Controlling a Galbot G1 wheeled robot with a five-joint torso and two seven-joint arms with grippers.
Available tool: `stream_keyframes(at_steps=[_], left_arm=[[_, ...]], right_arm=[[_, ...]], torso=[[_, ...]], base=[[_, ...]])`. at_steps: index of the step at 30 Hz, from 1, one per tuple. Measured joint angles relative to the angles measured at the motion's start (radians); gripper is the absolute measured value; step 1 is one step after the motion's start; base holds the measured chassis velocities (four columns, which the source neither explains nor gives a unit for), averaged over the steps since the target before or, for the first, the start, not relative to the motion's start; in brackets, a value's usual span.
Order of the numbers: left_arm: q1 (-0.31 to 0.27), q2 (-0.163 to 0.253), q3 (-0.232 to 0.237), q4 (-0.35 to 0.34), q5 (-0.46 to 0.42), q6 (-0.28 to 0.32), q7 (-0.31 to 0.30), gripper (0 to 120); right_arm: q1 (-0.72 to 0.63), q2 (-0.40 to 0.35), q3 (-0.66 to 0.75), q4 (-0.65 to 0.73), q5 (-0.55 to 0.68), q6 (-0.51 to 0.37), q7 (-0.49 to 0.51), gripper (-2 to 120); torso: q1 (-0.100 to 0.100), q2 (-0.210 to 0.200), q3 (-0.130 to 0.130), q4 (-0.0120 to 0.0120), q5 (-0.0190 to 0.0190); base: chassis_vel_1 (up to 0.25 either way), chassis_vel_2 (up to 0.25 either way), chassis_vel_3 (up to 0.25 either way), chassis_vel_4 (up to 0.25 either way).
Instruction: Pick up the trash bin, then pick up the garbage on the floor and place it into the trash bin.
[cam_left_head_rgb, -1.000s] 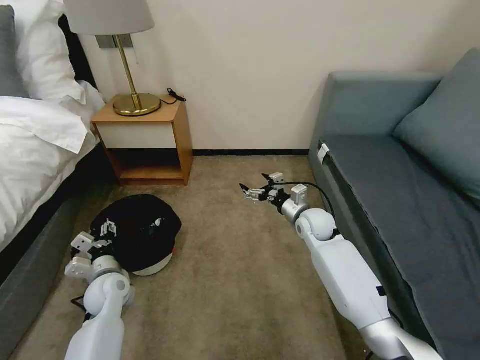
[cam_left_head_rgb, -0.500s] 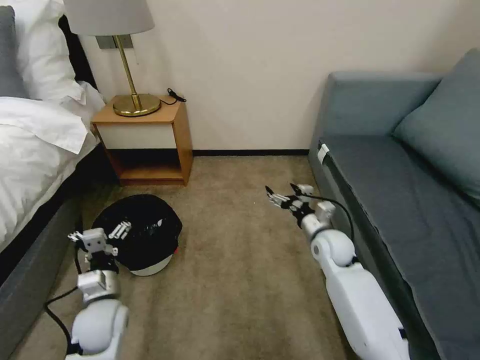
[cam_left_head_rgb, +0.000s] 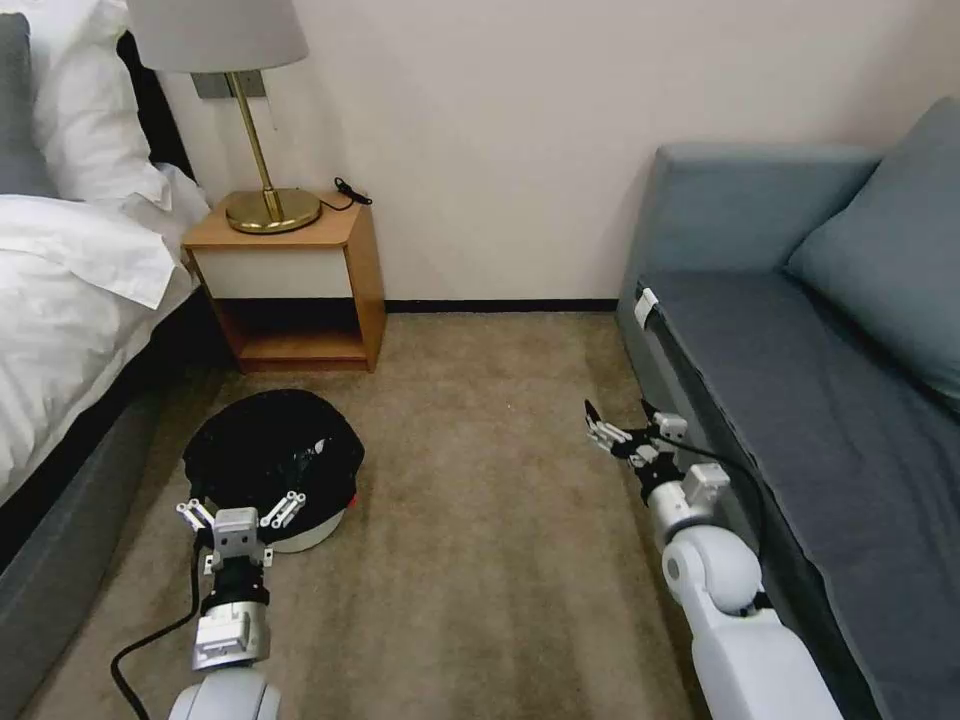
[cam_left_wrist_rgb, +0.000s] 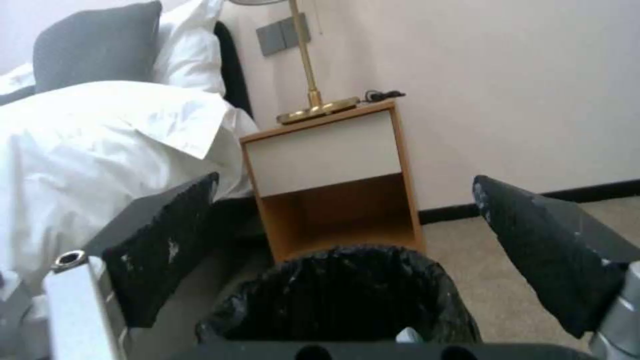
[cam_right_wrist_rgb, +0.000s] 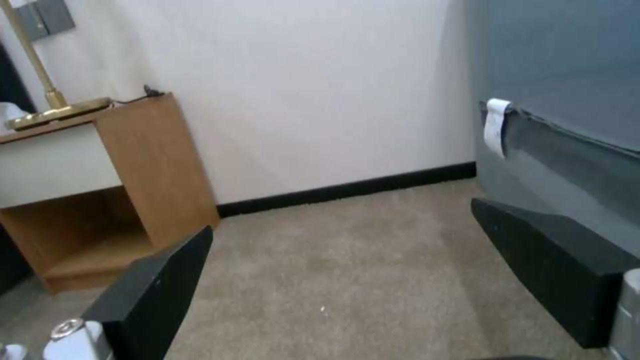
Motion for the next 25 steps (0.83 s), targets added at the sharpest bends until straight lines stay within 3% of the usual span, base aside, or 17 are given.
stream_keyframes(at_steps=[25], left_arm=[[-0.005,0.001,-0.001,0.003,-0.01,0.002,-0.002,100]], right_arm=[[0.006,-0.001,-0.004,-0.004,0.001,-0.001,-0.001,100]], torso=[[0.0,0.0,0.0,0.0,0.0]], base=[[0.0,0.0,0.0,0.0]])
